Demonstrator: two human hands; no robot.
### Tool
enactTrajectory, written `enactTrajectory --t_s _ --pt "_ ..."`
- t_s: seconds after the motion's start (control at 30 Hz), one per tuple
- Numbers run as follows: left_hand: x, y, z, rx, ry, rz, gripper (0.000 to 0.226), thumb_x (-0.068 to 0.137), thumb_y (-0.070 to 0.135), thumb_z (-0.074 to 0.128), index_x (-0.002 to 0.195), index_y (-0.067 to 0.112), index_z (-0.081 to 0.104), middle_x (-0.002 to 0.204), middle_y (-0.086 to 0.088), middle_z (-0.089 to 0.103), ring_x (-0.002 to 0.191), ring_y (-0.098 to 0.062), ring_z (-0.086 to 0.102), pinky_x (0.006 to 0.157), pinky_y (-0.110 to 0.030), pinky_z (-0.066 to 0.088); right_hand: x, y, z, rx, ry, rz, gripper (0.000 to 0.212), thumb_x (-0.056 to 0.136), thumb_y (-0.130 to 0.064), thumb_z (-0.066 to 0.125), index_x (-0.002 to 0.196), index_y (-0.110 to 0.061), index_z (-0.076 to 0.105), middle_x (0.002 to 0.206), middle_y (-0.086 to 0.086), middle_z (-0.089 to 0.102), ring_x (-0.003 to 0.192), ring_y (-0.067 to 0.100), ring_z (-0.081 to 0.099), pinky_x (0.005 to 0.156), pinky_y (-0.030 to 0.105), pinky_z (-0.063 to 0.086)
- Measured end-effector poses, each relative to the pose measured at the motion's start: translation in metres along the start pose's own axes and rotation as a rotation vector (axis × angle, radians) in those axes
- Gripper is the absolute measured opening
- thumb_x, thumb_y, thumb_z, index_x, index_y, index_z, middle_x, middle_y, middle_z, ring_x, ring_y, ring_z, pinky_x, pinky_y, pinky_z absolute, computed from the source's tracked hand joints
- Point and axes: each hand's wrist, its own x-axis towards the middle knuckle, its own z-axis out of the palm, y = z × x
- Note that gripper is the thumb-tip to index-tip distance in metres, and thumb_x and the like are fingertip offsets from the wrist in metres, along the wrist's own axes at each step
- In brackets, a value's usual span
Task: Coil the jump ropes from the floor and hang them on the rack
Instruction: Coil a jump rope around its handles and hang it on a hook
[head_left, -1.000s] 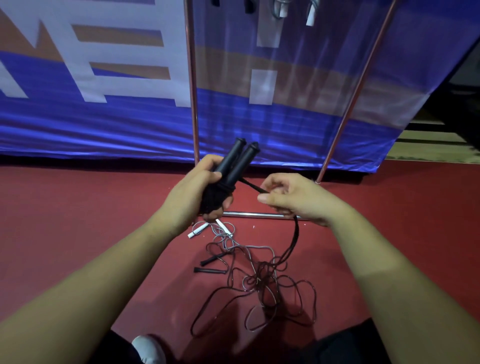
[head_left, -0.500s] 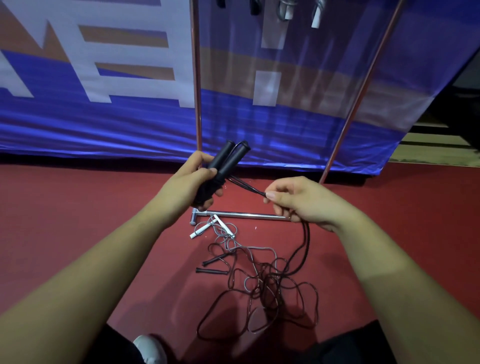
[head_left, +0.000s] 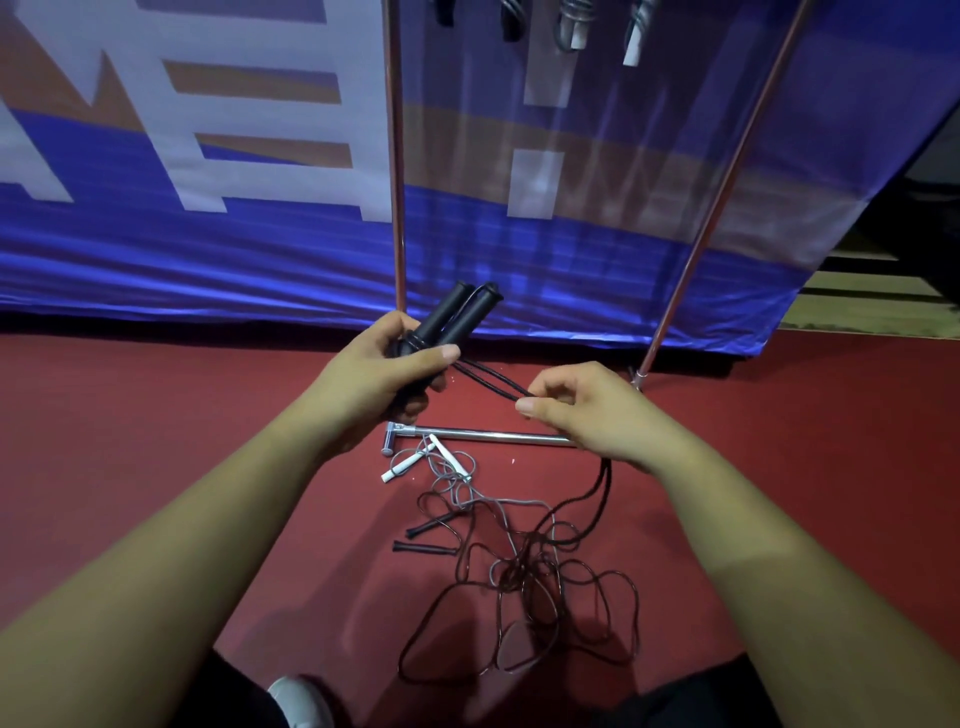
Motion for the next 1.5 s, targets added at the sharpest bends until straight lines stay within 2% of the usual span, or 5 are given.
enactTrajectory --t_s 0.27,0.43,0.73,1.07,1.5 --pt "0.011 0.0 -0.009 0.12 0.211 0.039 0.029 0.067 0.019 0.065 0.09 0.014 0.047 0.073 -0.016 0.062 0.05 -0.021 0.046 0.052 -0.027 0.037 0.004 0.008 0.006 0.217 -0.075 0.185 0.004 0.095 -0.009 0.062 0.096 -0.012 0.058 0.068 0.005 0.063 0.045 0.01 0.04 0.047 0.025 0.034" --pt "0.016 -0.011 -0.033 0.744 0.337 0.146 0.03 0.084 0.021 0.075 0.098 0.019 0.048 0.081 -0.002 0.064 0.068 -0.024 0.059 0.061 -0.031 0.043 -0.002 -0.007 0.006 0.03 -0.042 0.074 0.016 0.097 -0.022 0.059 0.088 -0.017 0.072 0.058 -0.008 0.049 0.051 0.011 0.048 0.058 0.034 0.047" --pt "0.01 -0.049 0.015 1.416 0.084 0.116 0.045 0.078 0.063 0.065 0.103 0.028 0.052 0.088 -0.002 0.066 0.084 -0.032 0.064 0.063 -0.035 0.048 -0.001 -0.053 0.009 0.098 0.005 -0.03 0.011 0.086 -0.017 0.072 0.082 -0.008 0.076 0.051 0.0 0.047 0.043 0.007 0.033 0.046 0.023 0.028" --pt "-0.001 -0.029 0.014 1.069 -0.539 0.163 0.016 0.08 0.021 0.069 0.082 0.03 0.056 0.066 0.006 0.057 0.059 -0.008 0.051 0.058 -0.026 0.041 0.012 -0.008 -0.019 -0.01 0.256 -0.082 0.016 0.074 -0.018 0.084 0.079 -0.018 0.069 0.057 -0.014 0.059 0.055 0.0 0.047 0.059 0.017 0.038" --pt "-0.009 -0.01 0.022 0.173 -0.144 0.175 0.029 0.094 0.036 0.048 0.115 0.018 0.056 0.072 -0.016 0.059 0.053 -0.022 0.047 0.05 -0.029 0.032 0.013 -0.001 0.005 0.377 -0.096 0.129 0.023 0.104 -0.029 0.048 0.089 -0.011 0.053 0.061 0.001 0.047 0.048 0.014 0.044 0.051 0.027 0.042"
